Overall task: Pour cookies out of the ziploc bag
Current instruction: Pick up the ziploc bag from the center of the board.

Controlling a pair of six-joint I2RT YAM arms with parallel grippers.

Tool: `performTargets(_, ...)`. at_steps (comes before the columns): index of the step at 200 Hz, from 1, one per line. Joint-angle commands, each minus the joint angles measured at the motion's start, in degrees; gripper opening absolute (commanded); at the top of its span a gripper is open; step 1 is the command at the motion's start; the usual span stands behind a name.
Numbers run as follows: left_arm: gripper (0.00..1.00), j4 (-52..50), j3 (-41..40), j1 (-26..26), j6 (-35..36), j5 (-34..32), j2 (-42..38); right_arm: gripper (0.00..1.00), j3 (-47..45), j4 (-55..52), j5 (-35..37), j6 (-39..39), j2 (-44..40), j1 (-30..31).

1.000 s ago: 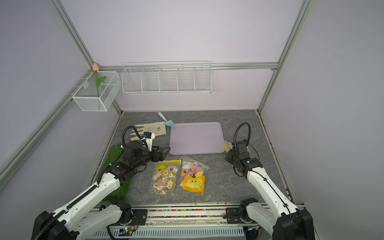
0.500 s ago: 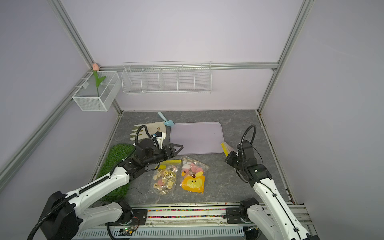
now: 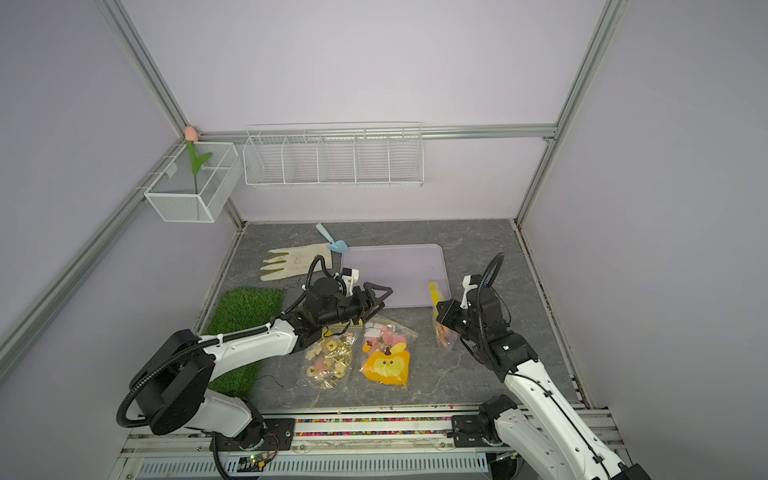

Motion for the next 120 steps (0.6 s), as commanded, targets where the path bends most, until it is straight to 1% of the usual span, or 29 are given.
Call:
performTargets(1,0.7,7.7,2.2,-0.5,-6.0,1.6,2.2,0.07,-1.1,8.1,-1.1,0.4,0.4,1.1)
performTargets(18,0.64,10.9,2.4,-1.0,-8.0,1.9,3.9,0.06,-1.3,10.9,-2.4,0.0,1.6,2.0)
performTargets(31,0.62,12.7,2.6,-1.3,-9.3,2.0,5.2,0.07,-0.8,10.7,-2.0,-0.6,2.8,2.9)
performTargets(72,0.59,17.7,4.2,-2.8,-13.3,1.4,9.8,0.06,-2.0,13.9,-3.1,-1.3,3.7,4.8)
performTargets(85,0.56,20.2,4.7,-3.2,-15.2,1.4,11.5,0.06,-2.1,13.8,-2.8,-1.7,3.5,5.1)
performTargets(120,0.56,22.7,6.7,-4.4,-17.8,1.4,15.2,0.07,-2.4,14.2,-3.2,-3.0,3.0,5.4)
